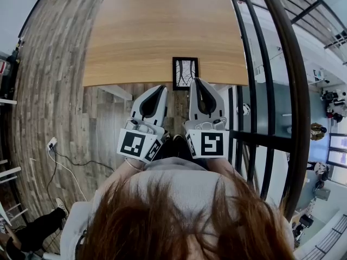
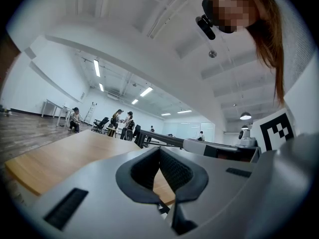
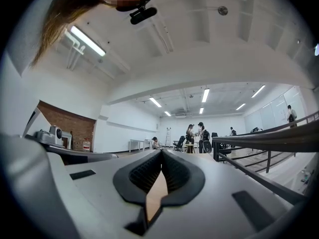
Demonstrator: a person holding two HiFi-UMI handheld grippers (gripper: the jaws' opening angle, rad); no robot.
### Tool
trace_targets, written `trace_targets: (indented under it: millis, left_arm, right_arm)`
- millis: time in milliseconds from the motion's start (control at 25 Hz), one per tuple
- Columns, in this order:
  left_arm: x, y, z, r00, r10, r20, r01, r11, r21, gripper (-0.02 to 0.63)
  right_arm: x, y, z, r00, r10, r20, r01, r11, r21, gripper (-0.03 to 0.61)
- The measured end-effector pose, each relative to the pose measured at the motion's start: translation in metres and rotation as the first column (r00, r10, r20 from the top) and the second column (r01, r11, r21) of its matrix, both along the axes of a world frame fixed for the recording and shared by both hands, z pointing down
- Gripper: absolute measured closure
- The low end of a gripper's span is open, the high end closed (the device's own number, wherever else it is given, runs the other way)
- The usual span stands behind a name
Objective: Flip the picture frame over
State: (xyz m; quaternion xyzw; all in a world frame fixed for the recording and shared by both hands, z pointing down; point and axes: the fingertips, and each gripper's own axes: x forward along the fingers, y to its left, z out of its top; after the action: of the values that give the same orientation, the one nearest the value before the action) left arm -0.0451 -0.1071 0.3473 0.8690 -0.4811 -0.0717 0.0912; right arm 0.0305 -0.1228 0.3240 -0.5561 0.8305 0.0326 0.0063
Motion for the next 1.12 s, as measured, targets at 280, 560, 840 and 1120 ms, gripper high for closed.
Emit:
trace_targets:
  millis: [280, 560, 840, 1120]
  left_arm:
    - [-0.005, 0.004, -0.002, 1.0, -0.006, 0.0, 0.006, 1.0, 0.007, 0.607]
    - [-0.005, 0.007, -0.006, 1.0, -0.001, 0.004, 0.001, 1.0, 0.016, 0.607]
    - [-0.001, 0.013, -0.008, 1.0, 0.015, 0.009, -0.015, 1.0, 0.018, 0.607]
    - [0.005, 0.014, -0.005, 0.999, 0.032, 0.007, -0.032, 0.999, 0.018, 0.607]
  right_arm:
    - [-0.007, 0.002, 0.003, 1.0, -0.014, -0.004, 0.013, 1.0, -0.017, 0.561]
    - [-0.008, 0.004, 0.007, 0.999, -0.036, 0.017, 0.037, 0.998, -0.047, 0.561]
    - [-0.008, 0.01, 0.01, 0.999, -0.036, 0.009, 0.036, 0.997, -0.064, 0.562]
    - [-0.007, 0.012, 0.012, 0.999, -0.038, -0.014, 0.037, 0.998, -0.059, 0.563]
